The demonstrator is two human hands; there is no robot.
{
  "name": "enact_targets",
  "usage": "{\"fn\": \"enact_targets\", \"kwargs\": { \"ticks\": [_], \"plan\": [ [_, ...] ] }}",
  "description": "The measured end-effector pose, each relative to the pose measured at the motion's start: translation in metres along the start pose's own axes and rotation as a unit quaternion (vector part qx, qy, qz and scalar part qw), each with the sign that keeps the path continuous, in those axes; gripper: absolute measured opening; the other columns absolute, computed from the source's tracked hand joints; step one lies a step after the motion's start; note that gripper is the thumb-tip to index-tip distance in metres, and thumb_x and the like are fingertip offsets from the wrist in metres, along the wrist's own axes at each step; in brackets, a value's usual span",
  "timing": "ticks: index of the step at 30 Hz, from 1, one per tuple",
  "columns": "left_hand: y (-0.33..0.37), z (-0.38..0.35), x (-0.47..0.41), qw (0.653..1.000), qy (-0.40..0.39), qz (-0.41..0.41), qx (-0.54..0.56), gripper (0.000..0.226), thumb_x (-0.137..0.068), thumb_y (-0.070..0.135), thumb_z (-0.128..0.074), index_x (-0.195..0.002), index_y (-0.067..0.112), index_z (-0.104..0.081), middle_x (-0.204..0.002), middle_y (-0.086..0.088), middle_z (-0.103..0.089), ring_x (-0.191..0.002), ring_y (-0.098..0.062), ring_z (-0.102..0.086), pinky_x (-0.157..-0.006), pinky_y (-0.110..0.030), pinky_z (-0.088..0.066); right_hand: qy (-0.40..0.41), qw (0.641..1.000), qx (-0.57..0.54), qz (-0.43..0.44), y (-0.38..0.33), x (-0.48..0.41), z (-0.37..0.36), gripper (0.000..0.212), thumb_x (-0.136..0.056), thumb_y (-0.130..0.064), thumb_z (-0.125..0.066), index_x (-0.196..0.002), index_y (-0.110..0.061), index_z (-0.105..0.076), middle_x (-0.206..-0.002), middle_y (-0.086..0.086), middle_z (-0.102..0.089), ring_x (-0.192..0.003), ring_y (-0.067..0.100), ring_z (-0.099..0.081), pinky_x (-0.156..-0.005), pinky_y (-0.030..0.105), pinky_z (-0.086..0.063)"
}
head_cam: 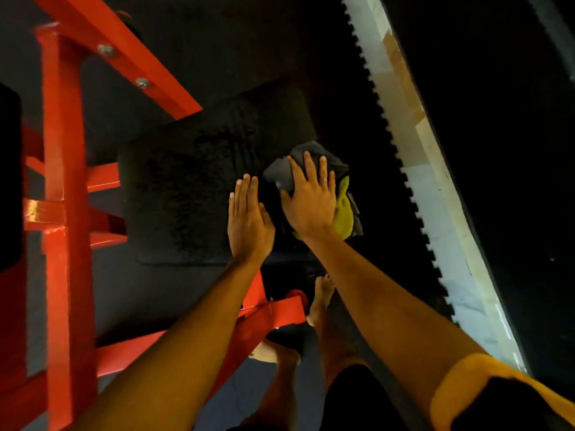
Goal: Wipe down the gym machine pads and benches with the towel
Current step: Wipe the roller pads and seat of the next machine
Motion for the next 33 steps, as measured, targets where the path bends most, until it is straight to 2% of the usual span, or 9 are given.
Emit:
{"fn": "enact_targets", "kwargs": {
  "ticks": [2,7,11,16,19,21,30,33],
  "plan": [
    [-0.004,0.003,-0.004,1.000,0.006,0.016,-0.008,0.056,-0.099,0.017,-0.032,-0.152,0.003,-0.042,-0.162,-0.015,-0.035,-0.153,-0.030,-0.028,-0.128,-0.041,-0.016,-0.001,1.000,0.005,0.004,-0.007,-0.004,-0.003,0.067,-0.097,-0.051,-0.054,-0.158,-0.026,-0.041,-0.166,0.008,-0.033,-0.156,0.039,-0.019,-0.125,0.056,-0.017],
    [-0.017,0.010,-0.012,0.999,0.011,0.008,-0.030,0.052,-0.099,0.012,-0.033,-0.147,0.003,-0.050,-0.157,-0.014,-0.043,-0.150,-0.030,-0.035,-0.125,-0.045,-0.025,-0.005,0.987,0.002,0.161,0.007,0.062,0.005,0.077,-0.087,-0.040,-0.065,-0.158,-0.027,-0.041,-0.168,0.002,-0.032,-0.158,0.029,-0.019,-0.127,0.051,-0.018],
    [-0.018,0.008,-0.019,0.999,0.001,0.007,-0.037,0.054,-0.098,0.013,-0.030,-0.149,0.004,-0.047,-0.159,-0.014,-0.040,-0.151,-0.030,-0.031,-0.125,-0.045,-0.024,-0.017,0.979,0.006,0.204,0.014,0.068,0.003,0.077,-0.087,-0.039,-0.065,-0.158,-0.027,-0.040,-0.169,0.000,-0.029,-0.159,0.028,-0.017,-0.127,0.051,-0.017],
    [-0.017,0.005,-0.029,0.998,-0.013,0.029,-0.052,0.055,-0.096,0.007,-0.038,-0.150,0.002,-0.044,-0.161,-0.015,-0.037,-0.153,-0.030,-0.028,-0.127,-0.043,-0.020,-0.012,0.980,0.000,0.200,-0.005,-0.009,-0.003,0.068,-0.089,-0.037,-0.053,-0.155,-0.024,-0.046,-0.163,0.006,-0.040,-0.156,0.033,-0.025,-0.127,0.051,-0.020],
    [-0.012,0.004,-0.036,0.997,-0.017,0.034,-0.071,0.056,-0.096,0.012,-0.038,-0.151,0.004,-0.043,-0.162,-0.012,-0.036,-0.153,-0.028,-0.027,-0.127,-0.043,-0.019,0.005,0.988,-0.002,0.156,-0.028,-0.078,-0.005,0.067,-0.088,-0.032,-0.064,-0.153,-0.023,-0.050,-0.160,0.007,-0.044,-0.154,0.034,-0.030,-0.125,0.051,-0.023],
    [-0.011,0.004,-0.040,0.996,-0.023,0.045,-0.078,0.056,-0.098,0.013,-0.040,-0.154,0.007,-0.041,-0.164,-0.010,-0.033,-0.155,-0.025,-0.023,-0.128,-0.041,-0.015,-0.011,0.990,-0.001,0.143,-0.039,-0.106,-0.005,0.067,-0.091,-0.032,-0.068,-0.154,-0.024,-0.047,-0.163,0.006,-0.041,-0.155,0.033,-0.027,-0.126,0.050,-0.019],
    [-0.011,0.000,-0.075,0.994,-0.014,0.084,-0.068,0.062,-0.096,0.008,-0.044,-0.157,0.007,-0.034,-0.167,-0.010,-0.026,-0.157,-0.024,-0.015,-0.129,-0.037,-0.009,-0.050,0.972,-0.013,0.228,-0.001,-0.031,0.004,0.074,-0.094,-0.035,-0.061,-0.161,-0.025,-0.033,-0.168,0.003,-0.030,-0.159,0.027,-0.016,-0.128,0.048,-0.017],
    [-0.011,0.000,-0.085,0.993,0.000,0.093,-0.067,0.059,-0.096,0.008,-0.043,-0.155,0.007,-0.039,-0.165,-0.010,-0.030,-0.156,-0.024,-0.019,-0.129,-0.038,-0.010,-0.053,0.969,-0.010,0.241,-0.011,-0.064,-0.002,0.070,-0.092,-0.031,-0.067,-0.157,-0.021,-0.042,-0.165,0.006,-0.036,-0.157,0.031,-0.021,-0.127,0.050,-0.020]
  ]
}}
Point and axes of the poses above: each hand's wrist, its own x-axis away from the middle knuckle, its own z-axis out of the back of the hand, y = z × x, the point moved 4 cm from there along -x, towards the middle knuckle
